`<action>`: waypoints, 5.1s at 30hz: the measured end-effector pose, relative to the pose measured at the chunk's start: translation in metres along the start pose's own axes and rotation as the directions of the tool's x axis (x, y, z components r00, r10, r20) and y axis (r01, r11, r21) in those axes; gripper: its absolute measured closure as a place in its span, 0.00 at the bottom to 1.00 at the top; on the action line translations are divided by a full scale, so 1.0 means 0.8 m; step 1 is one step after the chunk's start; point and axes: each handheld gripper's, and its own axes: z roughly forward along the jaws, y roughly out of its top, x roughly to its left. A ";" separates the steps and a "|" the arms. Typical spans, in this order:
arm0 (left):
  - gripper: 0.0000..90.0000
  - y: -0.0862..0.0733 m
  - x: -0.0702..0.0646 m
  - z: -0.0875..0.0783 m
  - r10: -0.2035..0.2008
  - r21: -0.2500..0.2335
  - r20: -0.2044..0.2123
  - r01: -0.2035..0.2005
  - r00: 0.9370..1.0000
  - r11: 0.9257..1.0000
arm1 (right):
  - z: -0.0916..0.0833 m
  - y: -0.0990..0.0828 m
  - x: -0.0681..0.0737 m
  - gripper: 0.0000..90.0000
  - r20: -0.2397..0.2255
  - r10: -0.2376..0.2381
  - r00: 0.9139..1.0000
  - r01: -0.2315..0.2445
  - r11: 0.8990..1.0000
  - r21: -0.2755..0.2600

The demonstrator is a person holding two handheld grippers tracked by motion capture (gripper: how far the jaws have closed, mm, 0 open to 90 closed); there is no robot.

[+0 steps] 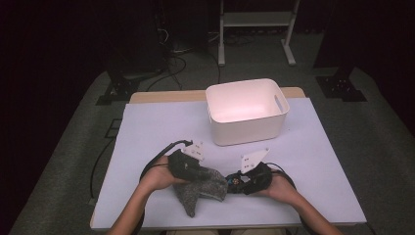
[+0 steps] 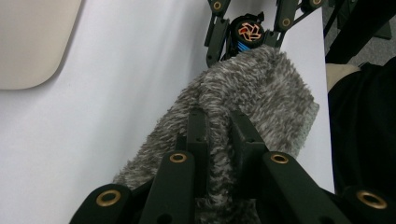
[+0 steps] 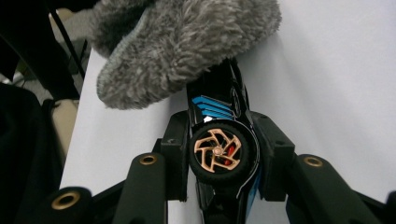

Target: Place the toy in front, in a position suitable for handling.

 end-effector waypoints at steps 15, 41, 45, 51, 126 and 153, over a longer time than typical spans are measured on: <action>0.89 -0.045 0.001 -0.040 -0.068 -0.023 -0.033 0.067 0.997 0.997 | -0.006 -0.004 -0.001 0.70 0.006 0.004 1.000 -0.004 1.000 0.012; 0.89 -0.014 0.002 0.014 -0.039 -0.008 0.074 0.040 0.996 0.999 | -0.039 -0.016 -0.004 0.60 0.035 0.032 0.999 -0.033 0.999 0.033; 0.89 -0.012 0.001 0.016 -0.029 -0.004 0.079 0.030 0.996 1.000 | -0.034 -0.004 -0.003 0.59 0.032 0.009 0.999 -0.010 0.999 0.031; 0.89 -0.017 0.001 0.016 -0.039 -0.014 0.087 0.040 0.995 0.999 | -0.018 0.003 0.001 0.61 0.049 -0.032 0.998 0.028 0.995 0.097; 0.89 -0.037 0.012 0.033 -0.104 -0.047 0.175 0.113 0.979 0.992 | 0.011 0.041 -0.012 0.60 -0.041 -0.065 0.997 0.073 0.956 0.283; 0.90 -0.048 0.018 -0.029 -0.129 -0.105 0.124 0.142 0.984 0.984 | 0.020 0.062 -0.011 0.62 -0.035 -0.053 0.998 0.054 0.998 0.030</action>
